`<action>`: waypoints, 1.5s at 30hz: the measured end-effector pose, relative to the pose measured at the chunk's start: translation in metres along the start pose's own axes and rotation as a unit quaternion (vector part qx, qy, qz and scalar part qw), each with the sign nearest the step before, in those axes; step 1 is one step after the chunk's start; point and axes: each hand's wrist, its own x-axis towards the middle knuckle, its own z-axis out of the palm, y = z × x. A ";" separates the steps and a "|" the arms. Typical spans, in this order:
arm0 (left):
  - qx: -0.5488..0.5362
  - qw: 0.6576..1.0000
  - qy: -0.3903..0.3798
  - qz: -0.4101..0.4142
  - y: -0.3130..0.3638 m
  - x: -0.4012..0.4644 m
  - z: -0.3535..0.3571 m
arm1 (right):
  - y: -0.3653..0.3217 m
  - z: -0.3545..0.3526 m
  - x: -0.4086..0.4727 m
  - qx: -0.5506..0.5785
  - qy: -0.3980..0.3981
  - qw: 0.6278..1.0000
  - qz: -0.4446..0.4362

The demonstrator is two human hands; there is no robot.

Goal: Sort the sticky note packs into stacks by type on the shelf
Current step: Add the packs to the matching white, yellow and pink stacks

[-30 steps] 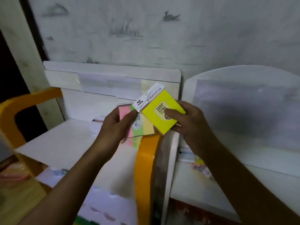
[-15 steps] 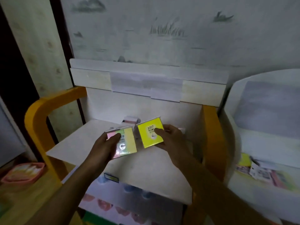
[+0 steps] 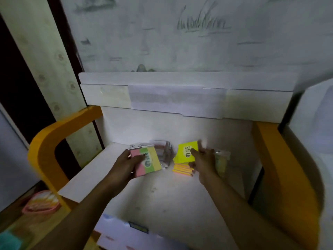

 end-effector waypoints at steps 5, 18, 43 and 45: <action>0.018 0.999 -0.048 -0.005 0.001 0.036 0.008 | 0.015 0.015 0.019 -0.023 0.052 0.998 0.004; 0.050 0.977 -0.207 -0.002 0.000 0.103 0.005 | 0.015 0.005 0.028 -0.388 0.077 0.911 -0.118; 0.115 0.911 -0.395 0.001 -0.022 0.105 0.082 | -0.019 -0.067 0.001 -0.092 0.103 0.990 -0.041; 0.118 0.916 -0.383 -0.003 -0.023 0.112 0.081 | -0.012 -0.079 0.015 -0.094 0.158 0.983 -0.021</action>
